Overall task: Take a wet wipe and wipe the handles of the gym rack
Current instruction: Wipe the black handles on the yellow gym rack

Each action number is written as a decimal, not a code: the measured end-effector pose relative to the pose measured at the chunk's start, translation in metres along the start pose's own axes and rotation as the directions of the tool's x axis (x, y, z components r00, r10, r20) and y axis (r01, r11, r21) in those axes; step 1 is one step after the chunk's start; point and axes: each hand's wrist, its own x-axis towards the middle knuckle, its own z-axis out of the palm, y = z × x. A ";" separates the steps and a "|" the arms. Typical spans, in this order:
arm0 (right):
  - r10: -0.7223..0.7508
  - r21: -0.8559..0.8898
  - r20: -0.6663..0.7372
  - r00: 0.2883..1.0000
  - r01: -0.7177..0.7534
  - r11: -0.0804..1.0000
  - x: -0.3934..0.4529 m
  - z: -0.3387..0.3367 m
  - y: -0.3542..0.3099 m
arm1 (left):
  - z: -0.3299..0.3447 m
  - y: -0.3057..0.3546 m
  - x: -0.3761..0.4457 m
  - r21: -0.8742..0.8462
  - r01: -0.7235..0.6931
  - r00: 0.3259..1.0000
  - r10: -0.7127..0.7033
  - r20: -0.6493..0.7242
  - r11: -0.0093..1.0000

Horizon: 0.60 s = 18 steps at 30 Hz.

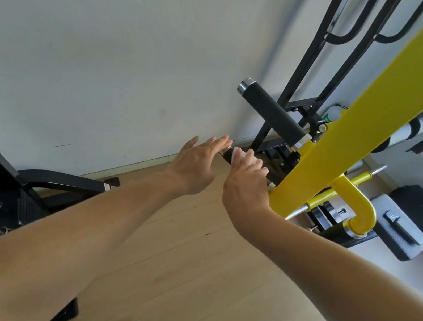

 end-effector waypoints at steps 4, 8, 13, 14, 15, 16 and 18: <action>-0.013 0.233 0.089 0.996 -0.008 0.972 0.007 -0.007 -0.004 | -0.005 -0.002 0.000 0.024 0.000 1.000 0.000 0.006 1.000; 0.080 0.302 -0.024 0.996 -0.069 0.951 -0.003 0.000 0.012 | -0.007 -0.005 -0.002 0.000 -0.002 1.000 0.002 0.022 1.000; 0.050 0.528 -0.099 0.994 0.010 0.849 0.016 0.001 0.006 | -0.004 -0.006 -0.001 -0.034 0.008 0.999 -0.006 0.038 0.999; 0.044 0.580 -0.106 0.993 0.026 0.814 0.018 -0.001 0.004 | -0.005 -0.007 -0.001 -0.029 0.007 0.999 -0.006 0.033 1.000; 0.047 0.612 -0.120 0.992 0.037 0.790 0.020 -0.001 0.003 | -0.006 -0.008 -0.001 -0.023 0.008 1.000 -0.007 0.028 1.000; 0.052 0.615 -0.141 0.989 0.047 0.787 0.020 -0.001 0.003 | -0.007 -0.008 -0.001 -0.017 0.007 1.000 -0.007 0.025 1.000; 0.064 0.538 -0.140 0.988 0.022 0.843 0.014 0.001 0.006 | -0.010 -0.009 -0.001 -0.010 0.002 0.999 -0.002 0.034 1.000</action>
